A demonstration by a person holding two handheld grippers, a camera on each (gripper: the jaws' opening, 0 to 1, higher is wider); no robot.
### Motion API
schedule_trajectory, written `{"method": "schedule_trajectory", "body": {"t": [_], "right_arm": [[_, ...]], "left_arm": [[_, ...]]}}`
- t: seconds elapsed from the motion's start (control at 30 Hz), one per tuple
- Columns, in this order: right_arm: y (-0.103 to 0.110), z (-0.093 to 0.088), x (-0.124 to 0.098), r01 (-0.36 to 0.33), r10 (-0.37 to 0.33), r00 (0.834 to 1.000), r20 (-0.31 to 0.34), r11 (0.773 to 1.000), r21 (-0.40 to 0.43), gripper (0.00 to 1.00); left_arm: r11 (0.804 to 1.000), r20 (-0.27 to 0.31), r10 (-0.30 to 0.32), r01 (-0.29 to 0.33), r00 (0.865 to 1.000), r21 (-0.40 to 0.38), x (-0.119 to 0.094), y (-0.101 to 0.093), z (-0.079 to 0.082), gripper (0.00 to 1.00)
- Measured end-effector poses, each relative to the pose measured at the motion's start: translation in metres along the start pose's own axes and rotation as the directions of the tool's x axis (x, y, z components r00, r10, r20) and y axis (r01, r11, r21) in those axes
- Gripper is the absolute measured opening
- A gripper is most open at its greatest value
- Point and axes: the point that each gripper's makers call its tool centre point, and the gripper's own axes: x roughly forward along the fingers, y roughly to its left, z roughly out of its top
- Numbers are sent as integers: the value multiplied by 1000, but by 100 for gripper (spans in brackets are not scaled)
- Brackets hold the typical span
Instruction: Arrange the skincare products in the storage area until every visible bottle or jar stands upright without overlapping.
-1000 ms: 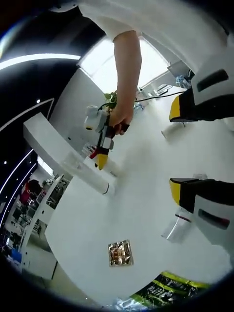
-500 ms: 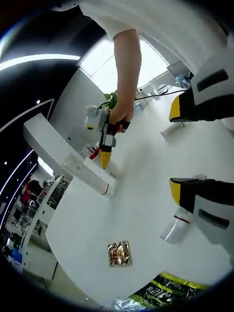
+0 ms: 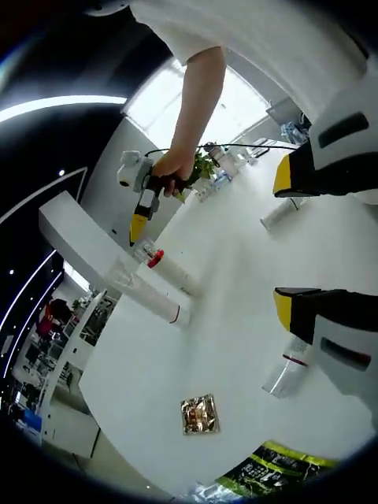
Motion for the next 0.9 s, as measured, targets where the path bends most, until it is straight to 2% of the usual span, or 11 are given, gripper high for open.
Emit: {"method": "schedule_trajectory", "body": {"t": [0.17, 0.27, 0.43, 0.57, 0.6, 0.67, 0.77, 0.9], "right_arm": [[15, 12, 5, -41, 28, 995, -98, 990, -133, 53], [24, 17, 12, -79, 53, 988, -144, 981, -176, 56], [42, 20, 32, -159, 91, 959, -268, 957, -244, 56], [53, 20, 48, -226, 129, 928, -350, 941, -251, 56], [53, 20, 50, -231, 134, 925, -356, 941, -246, 56], [56, 21, 58, -259, 152, 906, -395, 938, -232, 56], [56, 22, 64, -281, 165, 887, -432, 934, -221, 54], [54, 9, 67, -333, 156, 822, -547, 912, -241, 52]], "left_arm": [[1000, 18, 7, -7, 1000, 25, -14, -9, -6, 47], [999, 31, 12, -13, 999, 29, -23, -14, -10, 47], [999, 70, 31, -33, 997, 31, -43, -21, -15, 47], [998, 98, 55, -57, 994, 25, -60, -21, -19, 47], [998, 102, 59, -61, 993, 23, -63, -21, -19, 47], [997, 114, 71, -73, 991, 17, -70, -19, -20, 47], [996, 123, 81, -84, 989, 16, -76, -16, -20, 47], [995, 141, 94, -96, 986, 9, -82, -14, -17, 47]]}}
